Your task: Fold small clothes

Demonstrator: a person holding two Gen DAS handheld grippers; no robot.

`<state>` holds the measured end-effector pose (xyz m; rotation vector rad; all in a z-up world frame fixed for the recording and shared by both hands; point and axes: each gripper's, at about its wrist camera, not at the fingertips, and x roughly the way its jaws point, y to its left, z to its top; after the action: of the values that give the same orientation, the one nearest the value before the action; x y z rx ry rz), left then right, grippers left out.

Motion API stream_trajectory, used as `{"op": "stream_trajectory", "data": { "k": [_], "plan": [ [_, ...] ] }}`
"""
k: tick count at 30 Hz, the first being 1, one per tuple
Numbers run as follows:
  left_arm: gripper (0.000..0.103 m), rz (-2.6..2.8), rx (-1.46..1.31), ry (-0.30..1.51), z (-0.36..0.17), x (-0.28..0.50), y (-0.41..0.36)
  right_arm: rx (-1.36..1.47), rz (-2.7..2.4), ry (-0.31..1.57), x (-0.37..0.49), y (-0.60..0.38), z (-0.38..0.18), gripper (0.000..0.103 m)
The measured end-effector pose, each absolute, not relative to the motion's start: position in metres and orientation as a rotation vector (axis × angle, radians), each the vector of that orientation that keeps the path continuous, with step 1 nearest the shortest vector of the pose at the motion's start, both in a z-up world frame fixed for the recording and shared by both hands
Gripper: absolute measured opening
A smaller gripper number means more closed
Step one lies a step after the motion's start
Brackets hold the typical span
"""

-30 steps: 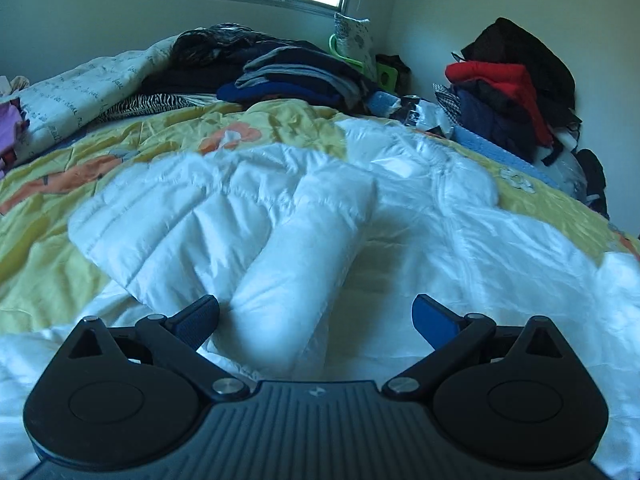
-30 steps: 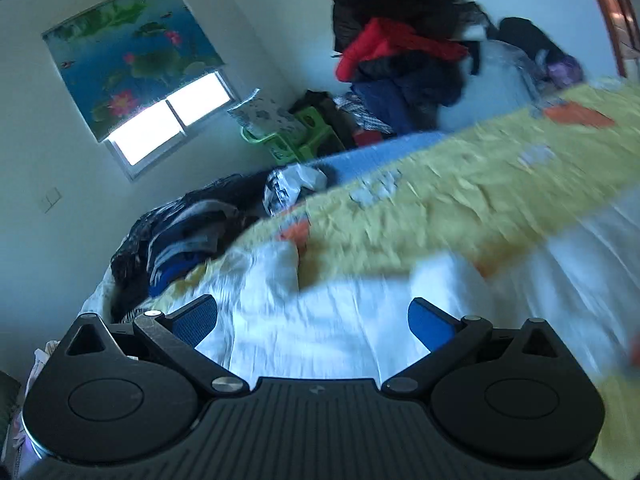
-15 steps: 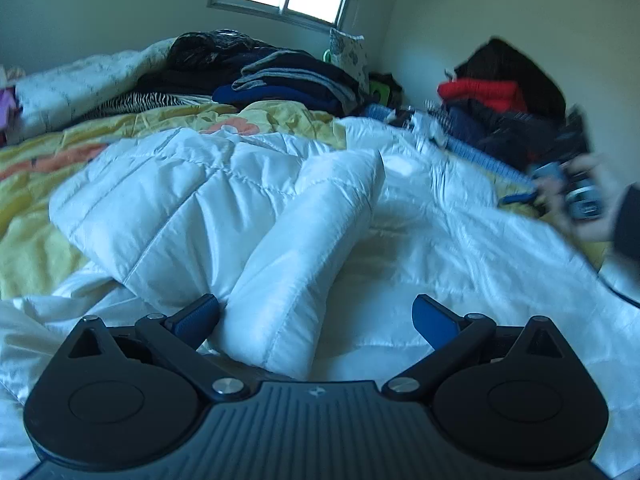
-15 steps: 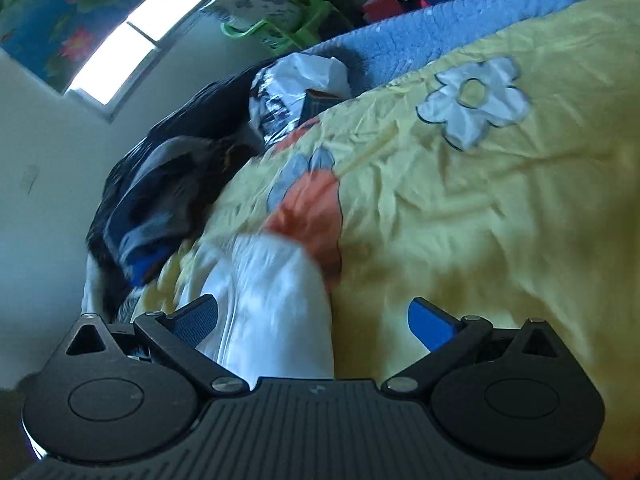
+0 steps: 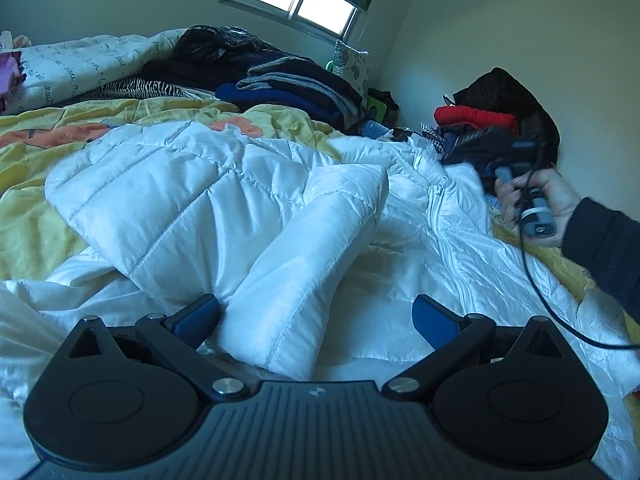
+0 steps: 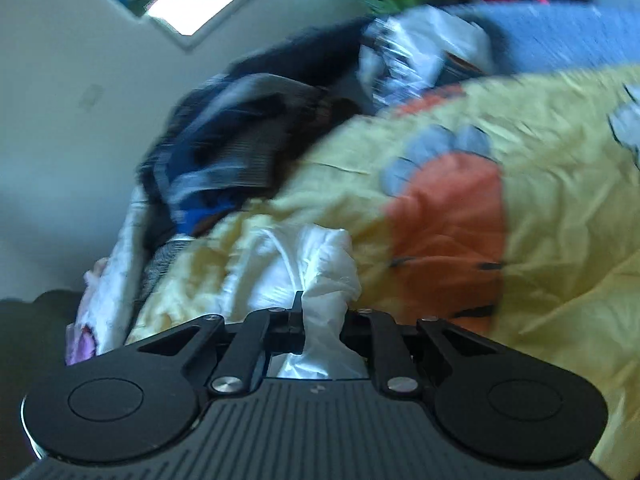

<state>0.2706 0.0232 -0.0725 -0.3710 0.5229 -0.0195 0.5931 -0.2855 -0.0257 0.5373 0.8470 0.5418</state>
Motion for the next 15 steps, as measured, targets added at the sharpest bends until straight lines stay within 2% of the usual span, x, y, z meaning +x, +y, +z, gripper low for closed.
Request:
{"op": "stream_trajectory", "data": {
  "k": [6, 10, 12, 13, 14, 15],
  "plan": [
    [0.103, -0.023, -0.382, 0.520, -0.072, 0.271, 0.025, 0.302, 0.763, 0.643, 0.511, -0.266, 0.064, 0.016],
    [0.103, -0.024, -0.389, 0.518, -0.072, 0.271, 0.026, 0.121, 0.853, 0.655, 0.425, -0.270, 0.073, 0.016],
    [0.103, -0.025, -0.392, 0.517, -0.072, 0.270, 0.027, 0.015, 0.847, 0.697, 0.386, -0.269, 0.058, 0.021],
    [0.103, -0.026, -0.393, 0.516, -0.072, 0.270, 0.027, -0.038, 0.836, 0.733, 0.370, -0.268, 0.047, 0.029],
    [0.103, -0.026, -0.394, 0.516, -0.072, 0.271, 0.027, -0.086, 0.801, 0.766, 0.357, -0.267, 0.036, 0.032],
    [0.103, -0.026, -0.394, 0.517, -0.072, 0.271, 0.027, -0.104, 0.769, 0.804, 0.347, -0.270, 0.024, 0.045]
  ]
}}
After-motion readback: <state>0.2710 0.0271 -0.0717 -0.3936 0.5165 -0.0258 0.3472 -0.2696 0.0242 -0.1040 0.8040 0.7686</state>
